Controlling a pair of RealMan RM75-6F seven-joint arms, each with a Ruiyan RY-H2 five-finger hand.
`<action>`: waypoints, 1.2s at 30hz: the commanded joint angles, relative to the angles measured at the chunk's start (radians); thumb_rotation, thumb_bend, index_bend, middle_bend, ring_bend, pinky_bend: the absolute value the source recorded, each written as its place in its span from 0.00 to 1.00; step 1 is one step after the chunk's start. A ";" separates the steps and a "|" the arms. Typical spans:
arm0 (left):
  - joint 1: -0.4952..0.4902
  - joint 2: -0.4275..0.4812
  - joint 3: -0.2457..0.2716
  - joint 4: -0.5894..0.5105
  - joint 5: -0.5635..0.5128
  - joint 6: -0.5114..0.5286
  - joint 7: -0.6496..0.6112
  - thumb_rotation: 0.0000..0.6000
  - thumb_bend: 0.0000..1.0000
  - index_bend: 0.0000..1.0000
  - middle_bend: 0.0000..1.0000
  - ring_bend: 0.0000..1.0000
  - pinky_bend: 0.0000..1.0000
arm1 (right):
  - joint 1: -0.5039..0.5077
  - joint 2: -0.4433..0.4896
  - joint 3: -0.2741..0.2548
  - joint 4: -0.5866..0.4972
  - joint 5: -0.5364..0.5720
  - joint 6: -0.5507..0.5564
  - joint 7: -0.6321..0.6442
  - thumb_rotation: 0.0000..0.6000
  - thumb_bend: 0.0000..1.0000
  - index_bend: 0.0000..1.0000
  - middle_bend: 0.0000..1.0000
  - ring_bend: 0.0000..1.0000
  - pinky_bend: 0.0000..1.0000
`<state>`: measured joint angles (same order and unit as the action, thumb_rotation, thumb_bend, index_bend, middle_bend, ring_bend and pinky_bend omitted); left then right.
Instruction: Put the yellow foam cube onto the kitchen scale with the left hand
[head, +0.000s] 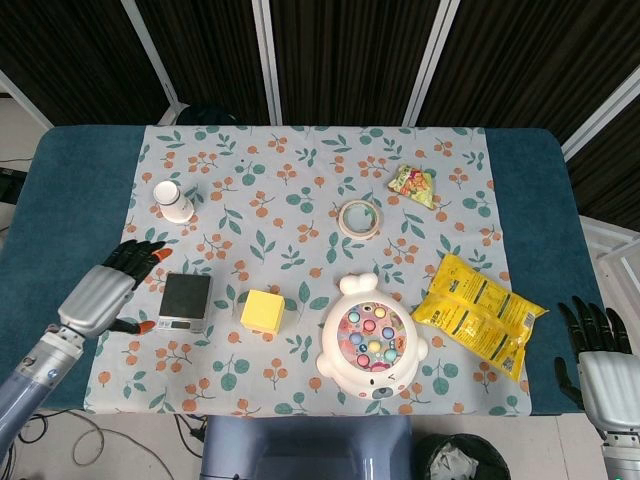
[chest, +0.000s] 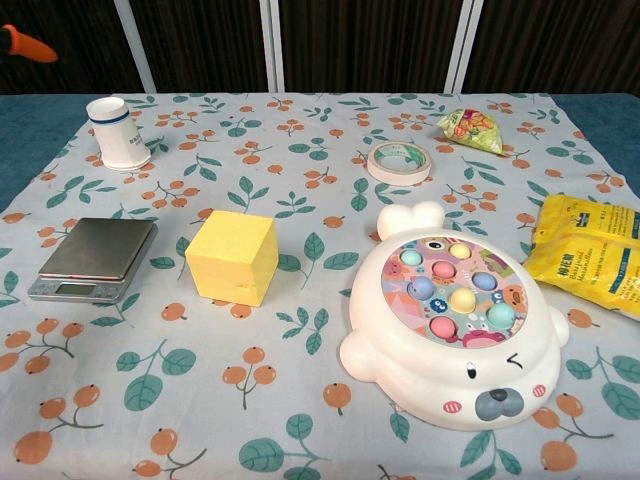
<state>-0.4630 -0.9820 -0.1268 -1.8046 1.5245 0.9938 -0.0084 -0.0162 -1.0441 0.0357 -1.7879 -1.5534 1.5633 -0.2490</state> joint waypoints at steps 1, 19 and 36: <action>-0.090 -0.011 -0.031 -0.059 -0.083 -0.120 0.057 1.00 0.05 0.02 0.00 0.00 0.00 | 0.000 0.000 0.000 0.001 0.000 -0.001 0.000 1.00 0.56 0.00 0.03 0.02 0.00; -0.310 -0.297 -0.025 -0.012 -0.443 -0.239 0.446 1.00 0.05 0.01 0.02 0.00 0.03 | 0.000 0.005 0.008 0.006 0.012 0.003 0.013 1.00 0.56 0.00 0.03 0.02 0.00; -0.432 -0.479 0.008 0.075 -0.669 -0.162 0.673 1.00 0.15 0.14 0.19 0.13 0.24 | 0.002 0.003 0.006 0.006 0.014 -0.003 0.012 1.00 0.56 0.00 0.03 0.02 0.00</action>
<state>-0.8855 -1.4502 -0.1272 -1.7380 0.8667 0.8249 0.6504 -0.0147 -1.0404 0.0413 -1.7821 -1.5399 1.5602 -0.2367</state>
